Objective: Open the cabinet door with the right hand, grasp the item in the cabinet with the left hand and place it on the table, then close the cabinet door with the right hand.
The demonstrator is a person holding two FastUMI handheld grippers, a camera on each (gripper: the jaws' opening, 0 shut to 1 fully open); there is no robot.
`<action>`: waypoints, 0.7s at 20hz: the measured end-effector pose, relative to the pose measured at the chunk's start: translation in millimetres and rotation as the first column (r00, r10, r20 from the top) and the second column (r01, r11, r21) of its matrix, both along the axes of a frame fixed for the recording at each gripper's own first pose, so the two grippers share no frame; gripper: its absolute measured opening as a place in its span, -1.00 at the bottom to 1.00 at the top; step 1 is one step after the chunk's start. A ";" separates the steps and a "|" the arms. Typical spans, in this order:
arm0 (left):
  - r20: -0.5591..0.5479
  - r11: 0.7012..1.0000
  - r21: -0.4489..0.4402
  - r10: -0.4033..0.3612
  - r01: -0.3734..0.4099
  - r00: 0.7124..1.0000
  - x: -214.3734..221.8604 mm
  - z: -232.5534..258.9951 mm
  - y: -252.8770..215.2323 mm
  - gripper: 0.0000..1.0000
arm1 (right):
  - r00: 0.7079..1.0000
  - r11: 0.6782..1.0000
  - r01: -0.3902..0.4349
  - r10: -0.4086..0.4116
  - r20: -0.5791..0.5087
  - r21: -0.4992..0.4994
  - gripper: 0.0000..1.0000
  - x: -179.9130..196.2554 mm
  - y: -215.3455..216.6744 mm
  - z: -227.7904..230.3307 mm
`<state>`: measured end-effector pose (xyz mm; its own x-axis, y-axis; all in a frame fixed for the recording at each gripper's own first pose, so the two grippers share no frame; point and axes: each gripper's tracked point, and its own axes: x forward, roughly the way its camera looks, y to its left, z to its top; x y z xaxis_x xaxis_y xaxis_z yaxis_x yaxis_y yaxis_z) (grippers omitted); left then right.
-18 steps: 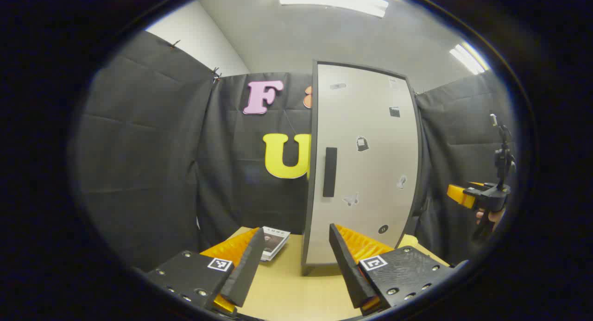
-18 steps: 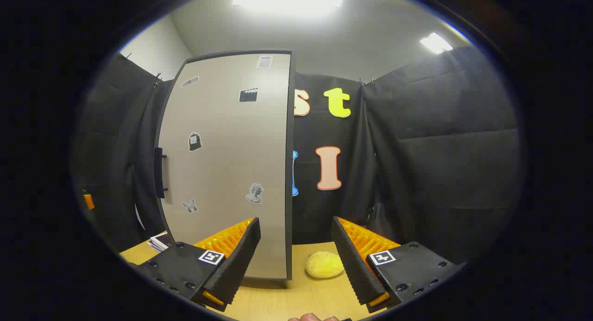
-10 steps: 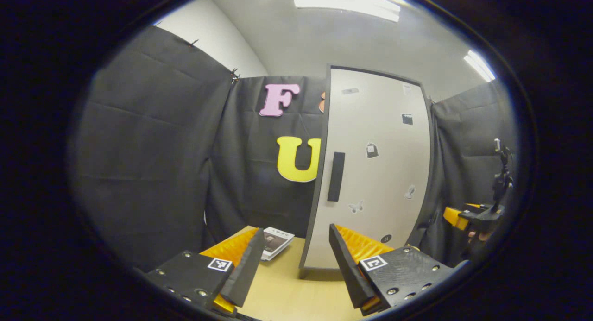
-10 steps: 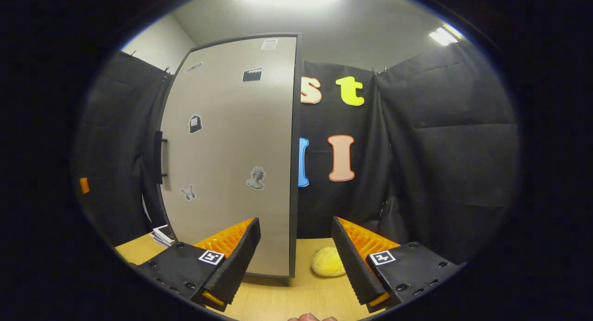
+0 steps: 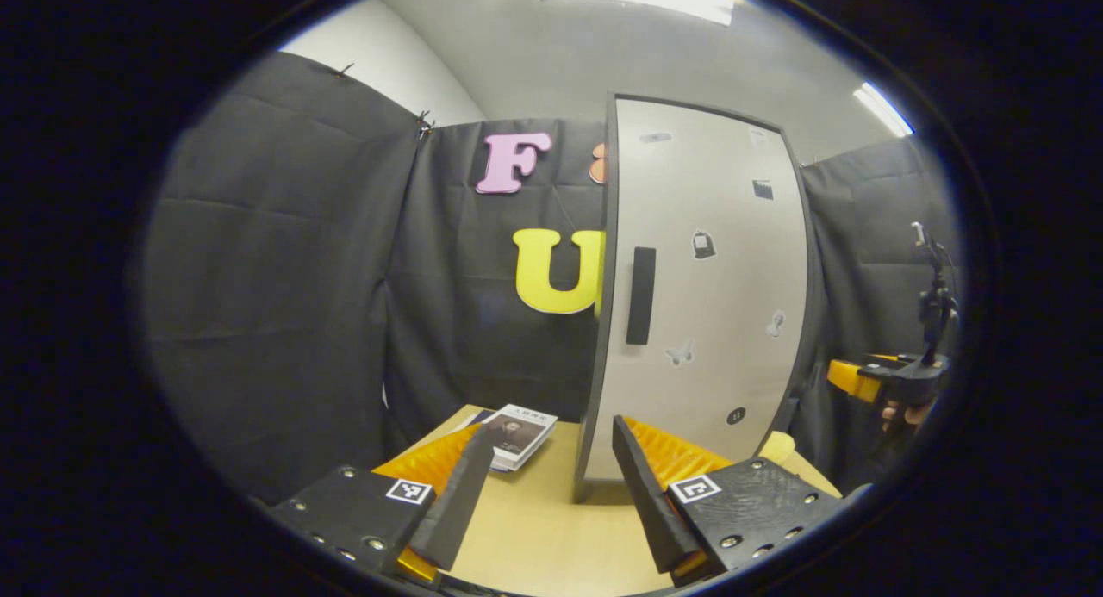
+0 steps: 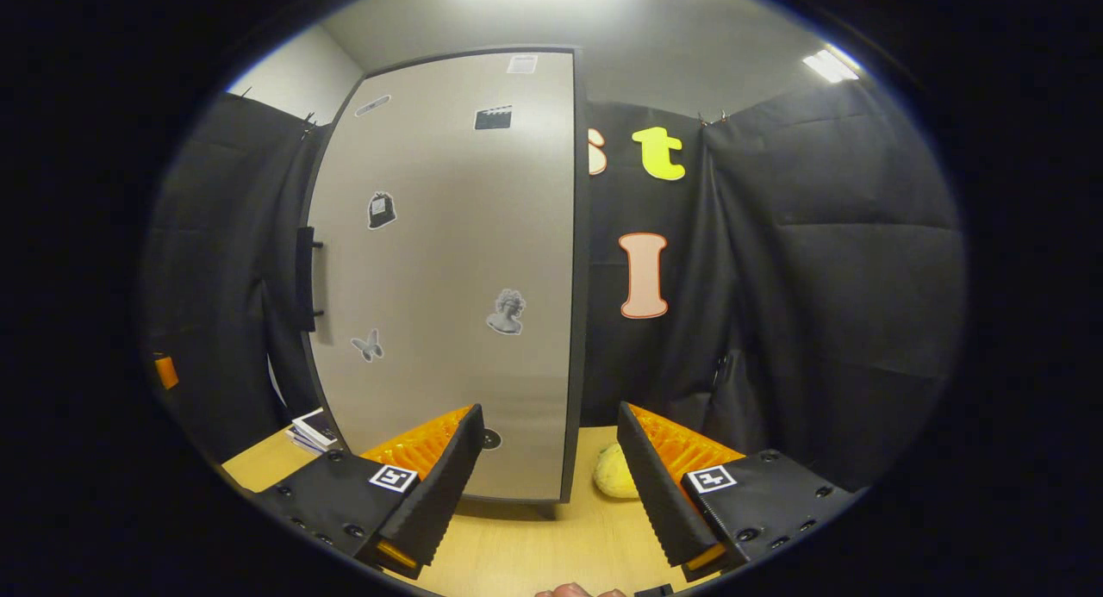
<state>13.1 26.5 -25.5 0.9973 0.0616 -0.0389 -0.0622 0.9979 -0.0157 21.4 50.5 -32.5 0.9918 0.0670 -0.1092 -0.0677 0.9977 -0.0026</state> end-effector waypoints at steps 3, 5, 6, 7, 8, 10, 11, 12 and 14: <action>-0.011 0.999 0.024 -0.025 0.025 1.000 4.5 -6.3 17.0 0.68 | 1.000 1.000 -0.019 0.019 0.013 -0.008 0.94 1.4 33.4 14.3; -0.023 0.999 0.027 -0.046 0.047 0.999 6.2 -12.9 27.7 0.68 | 0.999 0.999 -0.036 0.036 0.035 -0.013 0.96 2.4 56.9 26.8; -0.030 0.998 0.023 -0.057 0.058 0.998 7.4 -17.5 34.9 0.67 | 0.998 0.999 -0.047 0.047 0.046 -0.013 0.95 2.7 69.5 32.3; -0.034 0.998 0.020 -0.062 0.063 0.997 8.3 -19.8 41.0 0.67 | 0.997 0.998 -0.058 0.058 0.053 -0.012 0.94 4.3 81.7 38.3; -0.034 0.998 0.016 -0.064 0.065 0.997 8.1 -21.2 49.0 0.67 | 0.996 0.997 -0.075 0.075 0.055 -0.008 0.94 4.6 95.3 43.3; -0.031 0.998 0.012 -0.062 0.062 0.998 6.4 -23.4 65.5 0.69 | 0.989 0.991 -0.132 0.130 0.064 0.015 0.96 7.1 126.6 54.9; -0.035 0.998 0.016 -0.056 0.057 0.998 6.0 -26.1 74.3 0.67 | 0.987 0.988 -0.151 0.149 0.062 0.021 0.94 8.2 140.4 59.4; -0.038 0.998 0.021 -0.050 0.051 0.998 4.5 -30.1 83.4 0.67 | 0.984 0.985 -0.170 0.168 0.057 0.023 0.95 8.6 154.0 63.1; -0.042 0.999 0.035 -0.036 0.038 0.998 1.0 -36.1 99.5 0.67 | 0.977 0.979 -0.204 0.202 0.063 0.023 0.94 11.7 180.9 72.8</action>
<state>14.1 126.0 -61.6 0.9965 0.0267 -0.0787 -0.0251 0.9994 0.0222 33.1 231.4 40.3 0.9619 0.2697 -0.0452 -0.2692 0.9630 0.0159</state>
